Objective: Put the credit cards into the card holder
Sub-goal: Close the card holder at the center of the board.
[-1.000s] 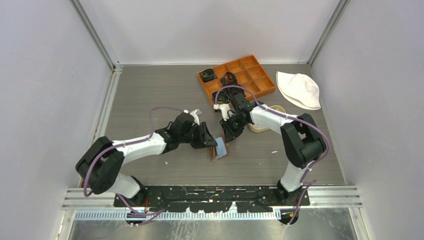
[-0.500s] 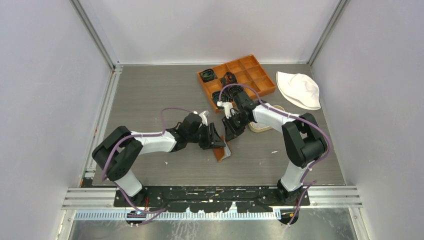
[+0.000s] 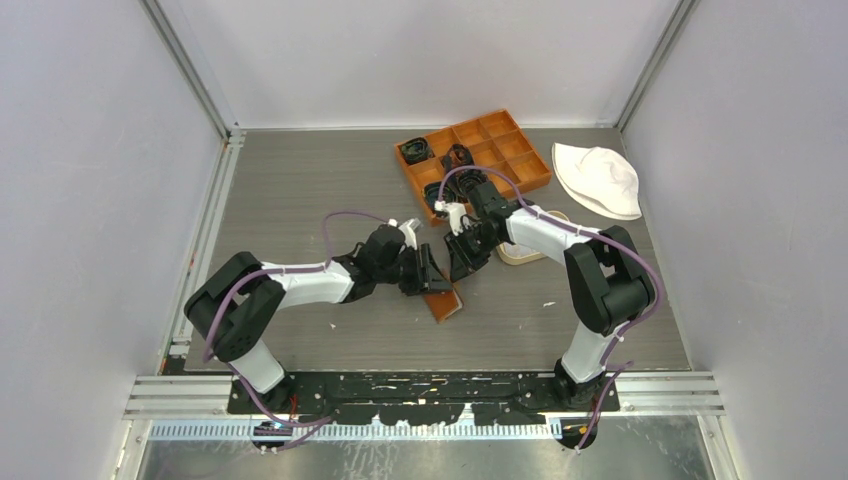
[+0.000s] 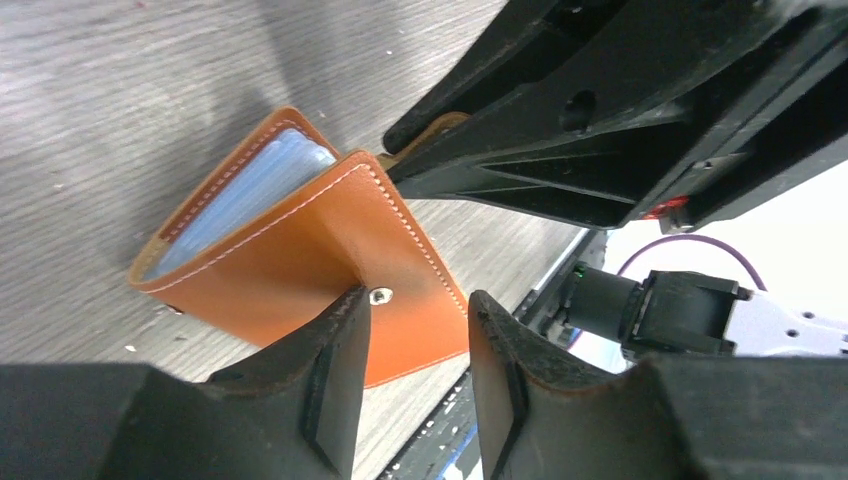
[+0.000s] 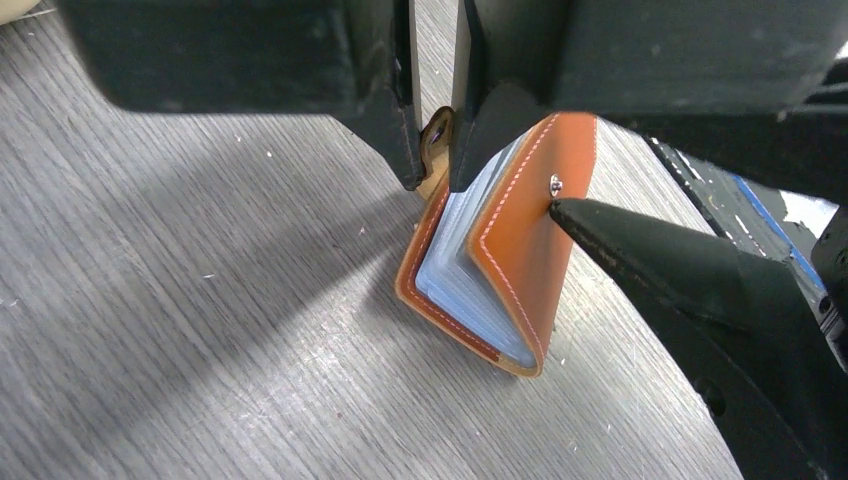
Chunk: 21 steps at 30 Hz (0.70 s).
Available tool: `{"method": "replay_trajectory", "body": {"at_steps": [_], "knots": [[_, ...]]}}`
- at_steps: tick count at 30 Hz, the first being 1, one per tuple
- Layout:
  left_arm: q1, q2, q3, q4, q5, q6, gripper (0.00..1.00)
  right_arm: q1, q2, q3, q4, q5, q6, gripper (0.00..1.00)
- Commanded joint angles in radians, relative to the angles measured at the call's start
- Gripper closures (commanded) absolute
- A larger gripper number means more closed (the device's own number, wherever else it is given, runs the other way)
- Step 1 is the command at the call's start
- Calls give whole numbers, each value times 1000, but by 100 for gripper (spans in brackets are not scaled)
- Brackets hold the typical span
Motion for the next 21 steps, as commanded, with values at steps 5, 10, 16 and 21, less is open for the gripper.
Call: {"method": "replay_trajectory", "body": {"at_steps": [5, 10, 16, 21], "knots": [[7, -18, 62, -131, -92, 148, 66, -16, -16, 41, 15, -51, 10, 91], [23, 61, 122, -224, -84, 155, 73, -15, -8, 44, 26, -50, 12, 91], [25, 125, 152, -318, -123, 161, 78, -14, -27, 24, 76, -16, 30, 88], [26, 154, 165, -358, -138, 167, 80, -14, -42, 16, 84, -20, 26, 82]]}}
